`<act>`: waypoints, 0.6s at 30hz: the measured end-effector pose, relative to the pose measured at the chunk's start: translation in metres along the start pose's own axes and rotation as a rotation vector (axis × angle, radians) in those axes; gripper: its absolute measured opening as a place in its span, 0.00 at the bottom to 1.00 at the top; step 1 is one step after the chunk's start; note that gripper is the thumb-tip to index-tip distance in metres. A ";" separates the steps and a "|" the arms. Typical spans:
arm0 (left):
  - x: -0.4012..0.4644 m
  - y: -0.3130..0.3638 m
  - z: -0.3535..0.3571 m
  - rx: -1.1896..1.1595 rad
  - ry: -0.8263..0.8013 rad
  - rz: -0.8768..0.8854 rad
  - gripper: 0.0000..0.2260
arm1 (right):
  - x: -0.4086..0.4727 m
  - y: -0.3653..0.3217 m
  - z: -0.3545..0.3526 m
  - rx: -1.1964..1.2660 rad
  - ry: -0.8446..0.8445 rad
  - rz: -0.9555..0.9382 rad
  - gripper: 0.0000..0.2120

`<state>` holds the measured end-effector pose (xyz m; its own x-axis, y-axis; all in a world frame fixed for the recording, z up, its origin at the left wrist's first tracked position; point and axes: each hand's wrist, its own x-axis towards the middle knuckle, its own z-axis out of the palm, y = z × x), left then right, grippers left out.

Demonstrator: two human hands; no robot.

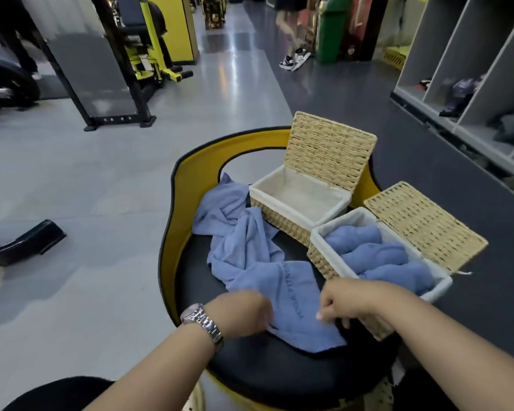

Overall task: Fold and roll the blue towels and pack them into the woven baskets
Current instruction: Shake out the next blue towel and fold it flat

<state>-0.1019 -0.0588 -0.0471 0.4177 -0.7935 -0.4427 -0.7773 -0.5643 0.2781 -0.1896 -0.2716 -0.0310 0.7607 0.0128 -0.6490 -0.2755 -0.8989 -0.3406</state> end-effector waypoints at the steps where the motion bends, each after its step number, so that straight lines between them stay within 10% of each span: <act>1: 0.003 -0.002 -0.002 0.006 0.070 -0.001 0.11 | 0.007 0.003 0.002 0.043 0.110 0.016 0.09; 7: 0.014 -0.014 -0.002 -0.081 0.361 -0.022 0.13 | 0.068 0.002 0.038 -0.127 0.636 0.231 0.32; 10: 0.016 -0.018 0.001 -0.093 0.370 -0.026 0.16 | 0.083 -0.011 0.046 0.474 0.671 0.297 0.42; 13: 0.017 -0.027 0.005 -0.151 0.400 -0.077 0.21 | 0.081 -0.021 0.038 1.142 0.477 0.245 0.24; 18: 0.011 -0.035 0.004 -0.099 0.389 -0.018 0.26 | 0.052 -0.035 0.031 0.758 0.238 -0.116 0.08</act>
<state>-0.0718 -0.0464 -0.0647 0.5923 -0.7997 -0.0982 -0.7270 -0.5830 0.3627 -0.1586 -0.2261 -0.0744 0.8905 -0.0828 -0.4473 -0.4459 -0.3540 -0.8221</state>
